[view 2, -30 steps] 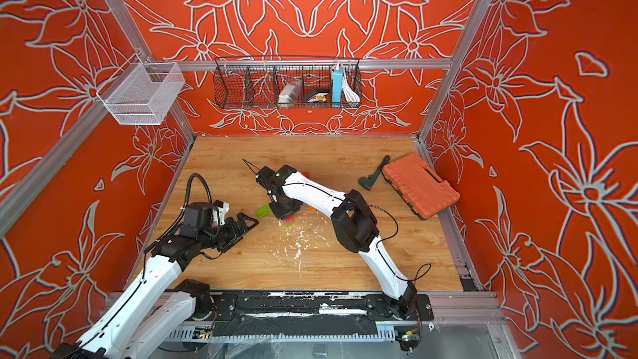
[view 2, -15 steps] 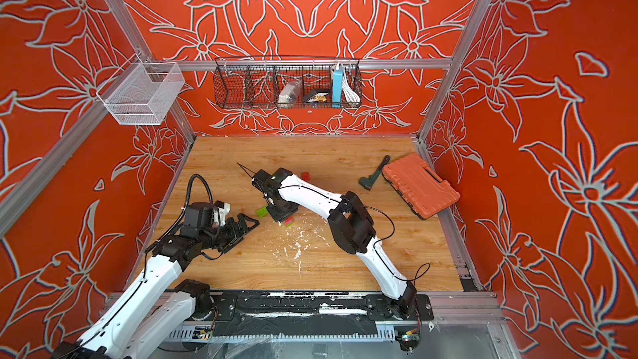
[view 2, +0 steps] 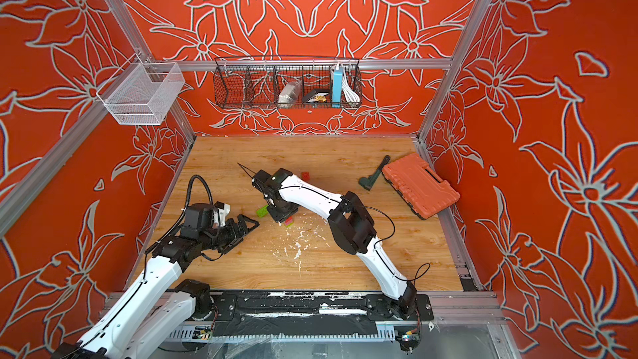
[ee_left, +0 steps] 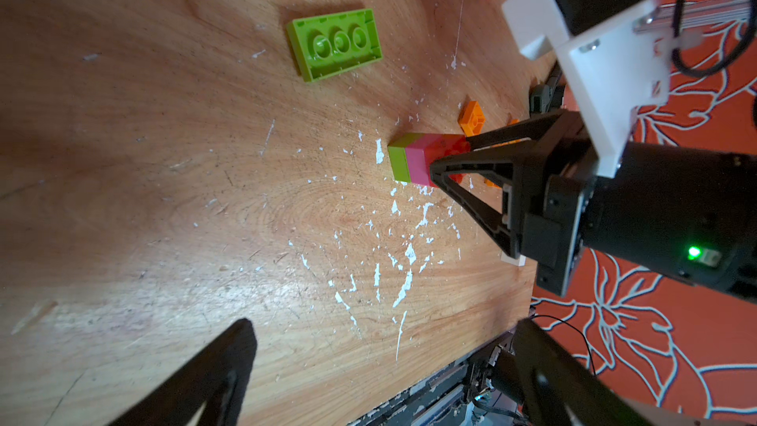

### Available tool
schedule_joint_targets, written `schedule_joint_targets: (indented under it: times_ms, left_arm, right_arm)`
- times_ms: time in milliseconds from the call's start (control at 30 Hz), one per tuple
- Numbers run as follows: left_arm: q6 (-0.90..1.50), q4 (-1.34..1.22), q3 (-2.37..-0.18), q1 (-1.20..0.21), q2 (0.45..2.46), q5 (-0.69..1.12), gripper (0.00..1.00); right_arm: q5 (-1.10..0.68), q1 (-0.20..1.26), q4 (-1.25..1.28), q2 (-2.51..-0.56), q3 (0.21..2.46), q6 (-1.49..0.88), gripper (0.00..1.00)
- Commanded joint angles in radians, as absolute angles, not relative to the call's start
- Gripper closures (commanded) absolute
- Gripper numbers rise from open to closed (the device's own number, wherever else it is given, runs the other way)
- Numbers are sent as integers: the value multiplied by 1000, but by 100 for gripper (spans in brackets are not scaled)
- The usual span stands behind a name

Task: Assemble the letter r with lego
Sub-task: Assemble the lego brick with the lego brick.

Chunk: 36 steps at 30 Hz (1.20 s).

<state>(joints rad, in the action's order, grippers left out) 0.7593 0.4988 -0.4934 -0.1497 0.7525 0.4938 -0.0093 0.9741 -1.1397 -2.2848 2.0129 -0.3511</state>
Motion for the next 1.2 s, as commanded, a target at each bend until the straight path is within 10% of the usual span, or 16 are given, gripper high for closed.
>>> schedule_joint_targets:
  times_ms: [0, 367, 600, 800, 1167]
  left_arm:
    - [750, 503, -489, -142, 742, 503, 2]
    - [759, 529, -497, -143, 720, 466, 2]
    - [759, 565, -506, -143, 698, 447, 2]
    - [746, 589, -531, -143, 695, 430, 2]
    - [608, 645, -671, -145, 829, 360, 5]
  right_arm:
    - [-49, 983, -1181, -2405, 1877, -370, 100]
    - [6, 983, -1246, -2367, 1989, -350, 99]
    - [12, 976, -1290, -2355, 2152, -373, 44]
    - [5, 960, -1313, -2304, 2242, -374, 29]
    - [-341, 923, -691, -1785, 1569, -304, 18]
